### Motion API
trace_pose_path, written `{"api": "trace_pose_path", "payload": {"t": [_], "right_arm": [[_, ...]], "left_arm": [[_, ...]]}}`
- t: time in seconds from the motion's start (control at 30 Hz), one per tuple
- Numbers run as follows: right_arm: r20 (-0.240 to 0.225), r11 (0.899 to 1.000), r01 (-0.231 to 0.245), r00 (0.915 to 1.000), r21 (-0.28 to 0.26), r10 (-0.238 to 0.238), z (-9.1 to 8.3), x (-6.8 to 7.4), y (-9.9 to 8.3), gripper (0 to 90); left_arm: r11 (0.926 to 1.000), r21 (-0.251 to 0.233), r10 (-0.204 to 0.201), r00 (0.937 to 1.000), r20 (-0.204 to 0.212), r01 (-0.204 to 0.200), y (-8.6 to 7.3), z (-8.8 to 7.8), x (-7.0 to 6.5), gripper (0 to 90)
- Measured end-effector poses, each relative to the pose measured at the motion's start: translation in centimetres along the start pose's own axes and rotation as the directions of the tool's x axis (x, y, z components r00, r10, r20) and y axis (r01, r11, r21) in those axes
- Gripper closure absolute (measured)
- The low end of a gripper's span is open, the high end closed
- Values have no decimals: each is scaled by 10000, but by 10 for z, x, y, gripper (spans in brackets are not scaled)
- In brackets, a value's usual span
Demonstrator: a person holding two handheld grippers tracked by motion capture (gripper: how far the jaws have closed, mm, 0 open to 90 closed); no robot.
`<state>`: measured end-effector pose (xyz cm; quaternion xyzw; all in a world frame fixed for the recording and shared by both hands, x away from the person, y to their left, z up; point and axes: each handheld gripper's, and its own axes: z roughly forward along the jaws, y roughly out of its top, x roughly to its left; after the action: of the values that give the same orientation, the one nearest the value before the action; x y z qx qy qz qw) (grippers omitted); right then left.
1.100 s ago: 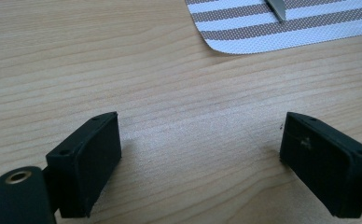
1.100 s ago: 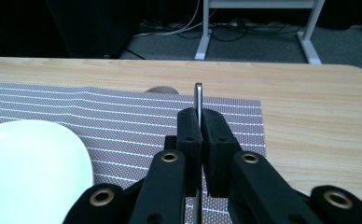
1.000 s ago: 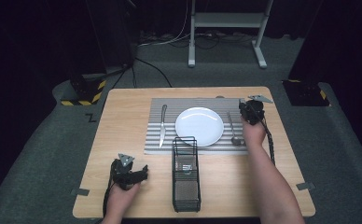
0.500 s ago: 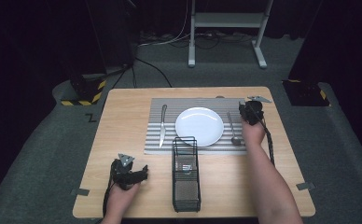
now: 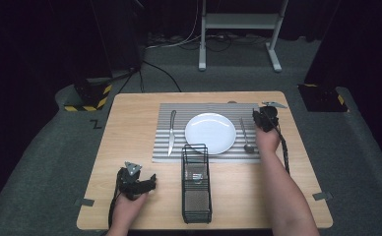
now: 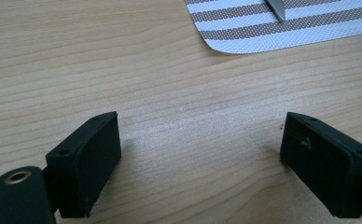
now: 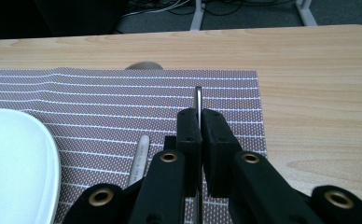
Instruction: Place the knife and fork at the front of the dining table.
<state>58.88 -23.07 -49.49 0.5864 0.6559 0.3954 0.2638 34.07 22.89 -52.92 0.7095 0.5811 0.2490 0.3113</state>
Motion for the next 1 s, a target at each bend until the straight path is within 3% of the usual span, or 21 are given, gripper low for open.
{"api": "trace_pose_path", "payload": {"t": [0.13,0.27,0.5,0.73,0.87,1.0], "right_arm": [[111,10000,-36,9999,11,36,0,-1,1,851],[177,9999,-88,9998,-122,90,-3,-1,3,784],[82,9998,-27,10000,-201,29,-11,0,9,787],[-159,9982,560,9983,-207,-563,-37,-3,6,850],[-121,9944,1054,9943,-63,-1055,-55,-10,-8,887],[201,9872,1575,9872,236,-1580,-71,-19,-26,894]], "left_arm": [[10000,1,7,10000,-1,-7,0,0,0,124],[10000,5,6,10000,7,-6,0,0,0,123],[10000,1,19,10000,8,-19,0,0,0,123],[10000,0,24,10000,9,-24,0,0,0,123],[10000,0,26,10000,10,-26,0,0,0,123],[10000,-1,26,10000,13,-26,0,0,0,123]]}}
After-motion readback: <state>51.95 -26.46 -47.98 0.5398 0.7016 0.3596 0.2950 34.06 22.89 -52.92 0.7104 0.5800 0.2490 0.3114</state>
